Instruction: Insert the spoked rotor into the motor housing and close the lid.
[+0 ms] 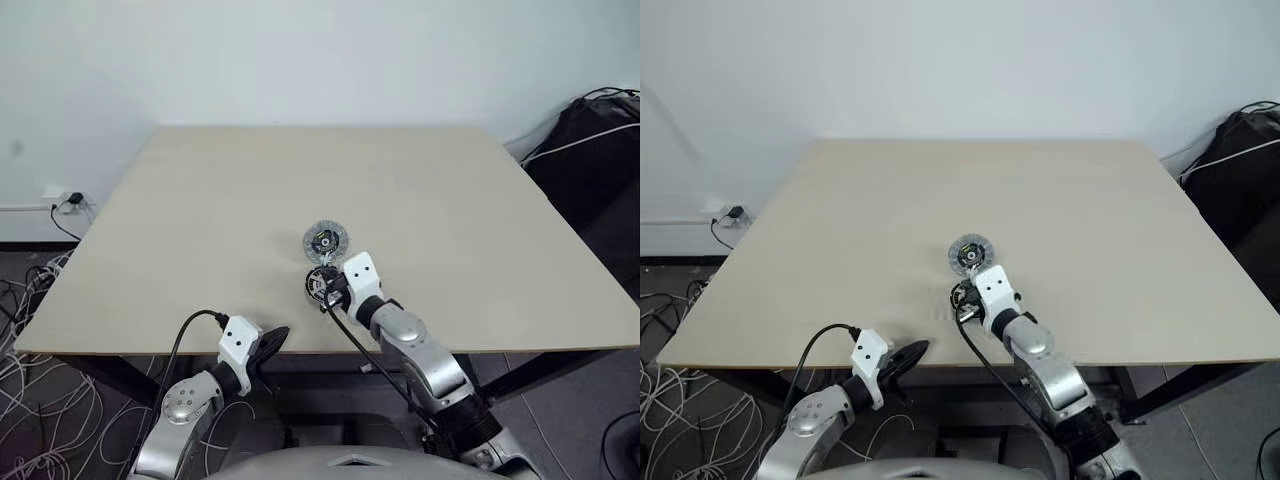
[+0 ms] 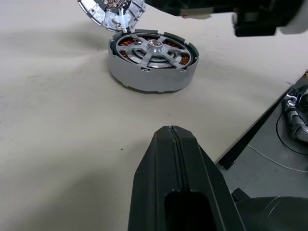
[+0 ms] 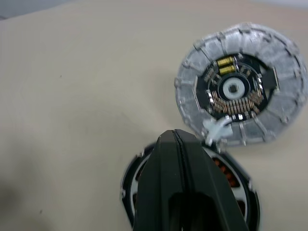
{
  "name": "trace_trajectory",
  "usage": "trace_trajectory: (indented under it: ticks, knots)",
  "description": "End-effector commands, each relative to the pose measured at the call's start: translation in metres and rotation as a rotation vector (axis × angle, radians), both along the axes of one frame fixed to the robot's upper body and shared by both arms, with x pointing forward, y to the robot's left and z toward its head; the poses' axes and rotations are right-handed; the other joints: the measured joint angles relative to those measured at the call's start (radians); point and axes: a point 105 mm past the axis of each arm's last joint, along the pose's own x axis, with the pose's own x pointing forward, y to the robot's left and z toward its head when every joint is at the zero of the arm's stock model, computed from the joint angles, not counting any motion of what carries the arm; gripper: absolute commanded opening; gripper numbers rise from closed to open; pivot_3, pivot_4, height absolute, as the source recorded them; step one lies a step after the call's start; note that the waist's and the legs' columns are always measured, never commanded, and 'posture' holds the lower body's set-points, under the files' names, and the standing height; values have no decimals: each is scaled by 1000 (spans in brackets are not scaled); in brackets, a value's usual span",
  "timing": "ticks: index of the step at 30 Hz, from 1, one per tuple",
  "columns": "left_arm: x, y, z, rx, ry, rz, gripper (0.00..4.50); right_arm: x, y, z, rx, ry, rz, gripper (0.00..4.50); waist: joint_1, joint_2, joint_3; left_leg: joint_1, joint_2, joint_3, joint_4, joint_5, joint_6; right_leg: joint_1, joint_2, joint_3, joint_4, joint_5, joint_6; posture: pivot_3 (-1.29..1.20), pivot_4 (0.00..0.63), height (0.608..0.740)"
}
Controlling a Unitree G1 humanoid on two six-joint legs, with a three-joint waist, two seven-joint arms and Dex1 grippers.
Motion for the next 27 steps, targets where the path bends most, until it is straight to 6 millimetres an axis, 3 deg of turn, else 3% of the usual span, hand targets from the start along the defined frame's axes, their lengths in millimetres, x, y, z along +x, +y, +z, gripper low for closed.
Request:
trace_trajectory:
  ticks: [1, 14, 20, 23, 27]
  knots:
    - [3, -2, 10, -10, -53, -4, 0, 11, 4, 13, -2, -64, 14, 7, 0, 0, 0, 0, 0, 0, 0, 0, 0, 0, 0, 0, 0, 0, 0, 0, 0, 740]
    - [1, -2, 9, -18, -48, 8, 0, 13, -4, -24, -74, 71, -14, 7, -1, 0, 0, 0, 0, 0, 0, 1, -2, 0, 0, 0, 1, 0, -1, 0, 0, 740]
    - [1, -2, 9, -20, -49, 5, 0, 9, 4, 14, 6, -17, 91, 7, -1, 1, 0, 0, 0, 0, 0, 0, -1, 0, 0, 0, 1, 0, -1, 0, 0, 740]
    - [2, -3, 9, -21, -51, 1, 0, 0, 8, 29, -81, -85, 252, 7, -1, 1, 0, 0, 0, 0, 0, 0, -1, 0, 0, 0, 1, 0, -1, 0, 0, 740]
    - [3, -4, 8, -23, -52, -5, 0, -10, 1, 28, -316, -140, 441, 7, 1, 0, -1, 0, 0, 0, 1, 0, -1, 0, 0, 0, 1, 0, -1, 0, 0, 740]
